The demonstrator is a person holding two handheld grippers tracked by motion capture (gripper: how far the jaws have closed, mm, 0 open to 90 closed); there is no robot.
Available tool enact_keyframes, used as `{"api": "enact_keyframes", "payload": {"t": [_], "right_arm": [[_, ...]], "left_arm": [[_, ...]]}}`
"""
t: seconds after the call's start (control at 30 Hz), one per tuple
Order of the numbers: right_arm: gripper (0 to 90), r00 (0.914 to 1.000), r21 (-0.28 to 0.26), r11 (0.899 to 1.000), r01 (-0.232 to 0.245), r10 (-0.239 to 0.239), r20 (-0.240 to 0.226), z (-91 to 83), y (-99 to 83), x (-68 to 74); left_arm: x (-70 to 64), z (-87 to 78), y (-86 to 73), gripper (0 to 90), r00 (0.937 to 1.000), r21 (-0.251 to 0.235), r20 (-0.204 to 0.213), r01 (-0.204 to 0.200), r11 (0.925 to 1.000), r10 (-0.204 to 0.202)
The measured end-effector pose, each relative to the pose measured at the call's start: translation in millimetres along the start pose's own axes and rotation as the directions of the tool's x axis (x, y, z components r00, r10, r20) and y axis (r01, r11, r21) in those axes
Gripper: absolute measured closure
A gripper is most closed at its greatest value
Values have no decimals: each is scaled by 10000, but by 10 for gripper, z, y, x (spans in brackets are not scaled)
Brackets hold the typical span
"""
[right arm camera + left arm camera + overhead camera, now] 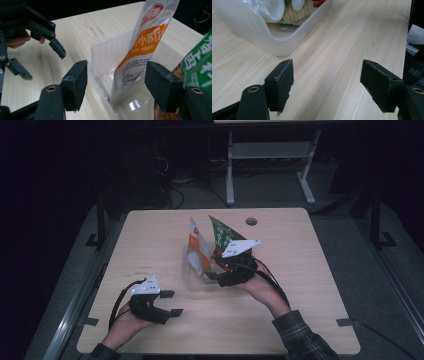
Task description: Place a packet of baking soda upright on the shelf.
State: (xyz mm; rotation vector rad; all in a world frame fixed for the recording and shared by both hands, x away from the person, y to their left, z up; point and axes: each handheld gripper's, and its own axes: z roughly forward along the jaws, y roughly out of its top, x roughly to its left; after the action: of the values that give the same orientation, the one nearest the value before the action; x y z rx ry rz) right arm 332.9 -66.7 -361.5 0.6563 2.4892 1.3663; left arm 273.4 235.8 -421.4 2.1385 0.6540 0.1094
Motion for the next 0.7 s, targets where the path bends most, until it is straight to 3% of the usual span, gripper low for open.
{"api": "enact_keyframes", "payload": {"t": [0.33, 0.7], "right_arm": [[333, 10000, -66, 10000, -44, 45, 38, -155, -149, 44], [325, 9998, 320, 9993, -175, 179, -118, -346, -487, 65]], "left_arm": [[-18, -12, -14, 263, 10000, 30, -12, -75, 10000, 75], [-61, 0, -37, 263, 9997, 218, 3, -244, 9995, 244]]}}
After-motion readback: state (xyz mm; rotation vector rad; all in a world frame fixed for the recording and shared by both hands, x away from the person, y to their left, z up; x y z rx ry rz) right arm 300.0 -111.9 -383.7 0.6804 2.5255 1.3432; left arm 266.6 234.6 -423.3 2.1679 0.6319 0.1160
